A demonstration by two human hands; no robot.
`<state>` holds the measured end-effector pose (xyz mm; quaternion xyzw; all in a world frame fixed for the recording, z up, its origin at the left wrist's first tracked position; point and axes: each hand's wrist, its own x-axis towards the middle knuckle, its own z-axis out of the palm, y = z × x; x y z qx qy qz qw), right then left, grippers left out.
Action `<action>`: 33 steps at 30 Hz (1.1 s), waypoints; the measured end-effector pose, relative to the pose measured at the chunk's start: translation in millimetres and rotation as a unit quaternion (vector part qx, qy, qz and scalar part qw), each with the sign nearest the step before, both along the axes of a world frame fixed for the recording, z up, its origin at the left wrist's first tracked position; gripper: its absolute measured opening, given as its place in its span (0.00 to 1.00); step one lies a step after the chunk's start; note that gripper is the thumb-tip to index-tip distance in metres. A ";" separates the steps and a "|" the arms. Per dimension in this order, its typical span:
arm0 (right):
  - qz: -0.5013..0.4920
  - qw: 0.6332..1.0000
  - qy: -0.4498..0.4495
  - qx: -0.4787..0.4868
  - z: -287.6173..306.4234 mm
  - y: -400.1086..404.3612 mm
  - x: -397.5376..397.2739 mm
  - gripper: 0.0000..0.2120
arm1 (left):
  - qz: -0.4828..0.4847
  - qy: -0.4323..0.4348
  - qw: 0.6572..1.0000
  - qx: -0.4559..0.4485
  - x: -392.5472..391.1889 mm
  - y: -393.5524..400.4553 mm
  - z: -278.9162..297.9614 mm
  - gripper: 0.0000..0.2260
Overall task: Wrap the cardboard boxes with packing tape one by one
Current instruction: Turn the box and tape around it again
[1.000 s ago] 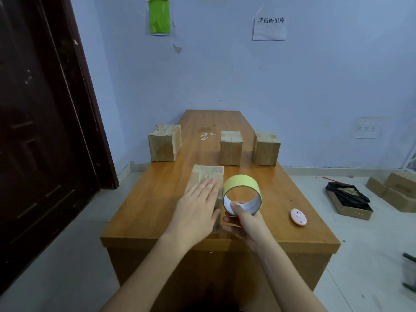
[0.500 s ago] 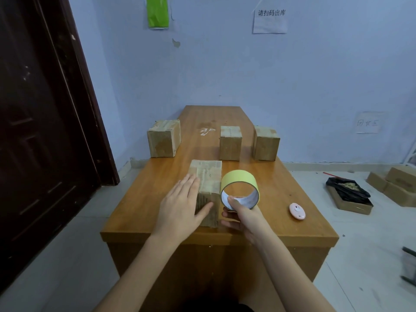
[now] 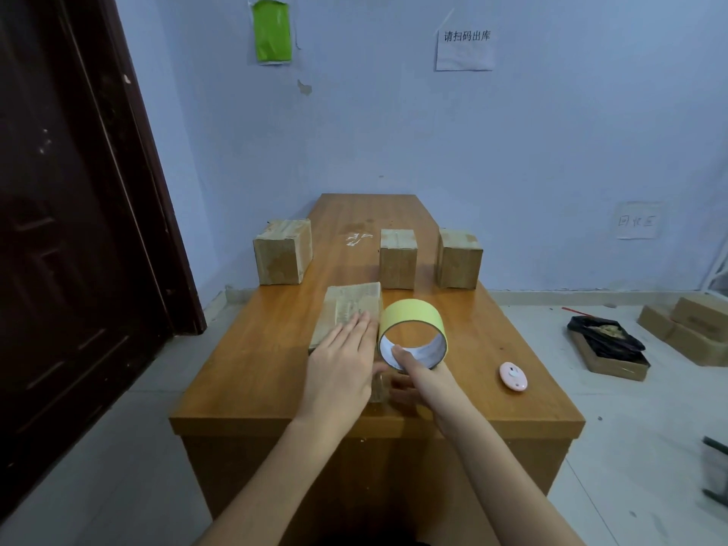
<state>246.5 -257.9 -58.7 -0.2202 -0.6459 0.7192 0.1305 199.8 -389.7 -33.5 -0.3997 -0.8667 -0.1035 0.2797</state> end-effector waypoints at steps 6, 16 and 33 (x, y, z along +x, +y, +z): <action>0.058 0.998 0.019 0.023 15.9 1.8 1.6 0.17 | 0.004 -0.029 0.994 0.101 8.6 2.8 9.4 0.26; -0.002 0.980 -0.007 0.200 39.3 26.5 18.3 0.04 | -0.006 -0.183 0.958 0.219 -1.0 -3.2 0.8 0.29; 0.060 0.895 -0.058 0.438 60.5 8.6 -5.5 0.13 | -0.021 -0.099 0.994 0.052 -14.4 -31.8 -20.5 0.27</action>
